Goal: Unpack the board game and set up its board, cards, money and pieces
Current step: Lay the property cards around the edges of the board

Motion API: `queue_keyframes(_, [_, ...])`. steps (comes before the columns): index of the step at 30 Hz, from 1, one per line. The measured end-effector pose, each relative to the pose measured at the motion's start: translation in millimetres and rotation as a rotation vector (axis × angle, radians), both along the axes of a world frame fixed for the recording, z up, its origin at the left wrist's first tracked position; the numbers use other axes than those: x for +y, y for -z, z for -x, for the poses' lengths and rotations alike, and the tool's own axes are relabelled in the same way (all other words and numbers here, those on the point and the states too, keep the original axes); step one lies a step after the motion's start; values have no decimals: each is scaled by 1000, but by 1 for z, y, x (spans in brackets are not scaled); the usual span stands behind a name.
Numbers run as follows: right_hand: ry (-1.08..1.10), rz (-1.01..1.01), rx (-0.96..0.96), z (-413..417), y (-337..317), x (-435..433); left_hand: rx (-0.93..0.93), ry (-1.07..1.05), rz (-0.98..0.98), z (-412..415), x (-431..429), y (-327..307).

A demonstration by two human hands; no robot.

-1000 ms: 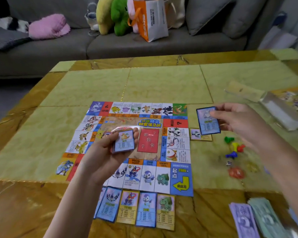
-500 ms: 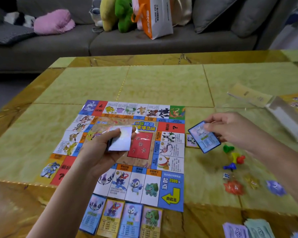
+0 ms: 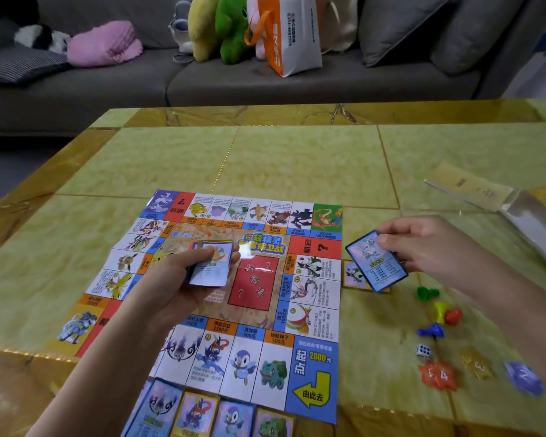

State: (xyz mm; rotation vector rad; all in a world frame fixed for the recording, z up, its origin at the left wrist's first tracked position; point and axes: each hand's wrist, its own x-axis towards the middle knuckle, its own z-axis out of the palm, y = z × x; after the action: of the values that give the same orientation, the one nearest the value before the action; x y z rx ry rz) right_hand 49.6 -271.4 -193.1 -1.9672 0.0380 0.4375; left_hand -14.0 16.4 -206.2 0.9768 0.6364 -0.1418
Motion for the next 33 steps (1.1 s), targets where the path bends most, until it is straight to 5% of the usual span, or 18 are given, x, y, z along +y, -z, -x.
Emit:
queue_keyframes(11, [4, -12, 8, -5, 4, 6, 20, 146, -217, -19, -5, 1])
queue_keyframes(33, [61, 77, -80, -46, 0, 12, -29, 107, -279, -59, 22, 5])
